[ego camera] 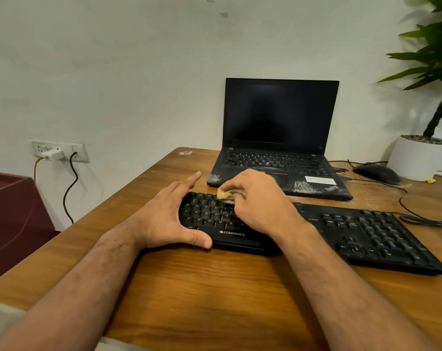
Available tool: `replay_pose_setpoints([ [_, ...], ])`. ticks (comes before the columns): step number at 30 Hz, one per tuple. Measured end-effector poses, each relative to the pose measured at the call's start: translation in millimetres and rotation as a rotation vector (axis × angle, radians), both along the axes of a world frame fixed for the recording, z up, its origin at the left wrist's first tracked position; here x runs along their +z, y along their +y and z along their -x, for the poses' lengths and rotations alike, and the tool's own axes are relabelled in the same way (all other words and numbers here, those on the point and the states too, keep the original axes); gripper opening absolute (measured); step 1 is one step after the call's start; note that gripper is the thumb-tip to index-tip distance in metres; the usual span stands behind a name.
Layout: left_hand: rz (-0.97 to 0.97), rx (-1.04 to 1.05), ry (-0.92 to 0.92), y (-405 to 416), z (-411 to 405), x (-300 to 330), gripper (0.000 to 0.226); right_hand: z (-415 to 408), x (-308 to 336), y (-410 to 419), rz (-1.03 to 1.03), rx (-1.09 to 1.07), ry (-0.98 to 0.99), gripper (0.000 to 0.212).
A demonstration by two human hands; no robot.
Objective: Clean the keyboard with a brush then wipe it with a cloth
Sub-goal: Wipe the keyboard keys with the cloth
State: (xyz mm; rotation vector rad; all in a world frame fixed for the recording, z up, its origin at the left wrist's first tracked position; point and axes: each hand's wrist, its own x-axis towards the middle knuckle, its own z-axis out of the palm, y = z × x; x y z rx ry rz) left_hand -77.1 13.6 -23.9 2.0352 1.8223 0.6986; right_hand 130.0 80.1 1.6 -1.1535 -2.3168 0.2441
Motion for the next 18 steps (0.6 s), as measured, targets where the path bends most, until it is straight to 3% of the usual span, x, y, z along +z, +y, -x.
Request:
replay_pose_setpoints([
  [2, -0.005, -0.002, 0.02, 1, 2, 0, 0.142, 5, -3, -10, 0.013, 0.09, -0.038, 0.032],
  [7, 0.02, -0.002, 0.021, 0, 2, 0, 0.139, -5, 0, 9, -0.027, -0.305, -0.091, 0.033],
  [11, 0.027, -0.001, 0.052, 1, 2, 0, 0.137, -4, 2, -7, 0.013, -0.012, -0.009, 0.03],
  [13, 0.03, -0.001, 0.076, 1, 2, 0, 0.135, 6, -2, -11, -0.001, 0.101, -0.057, 0.031],
  [18, 0.028, 0.01, 0.106, 1, 2, 1, 0.135, 4, -4, 11, -0.039, -0.198, -0.132, 0.032],
])
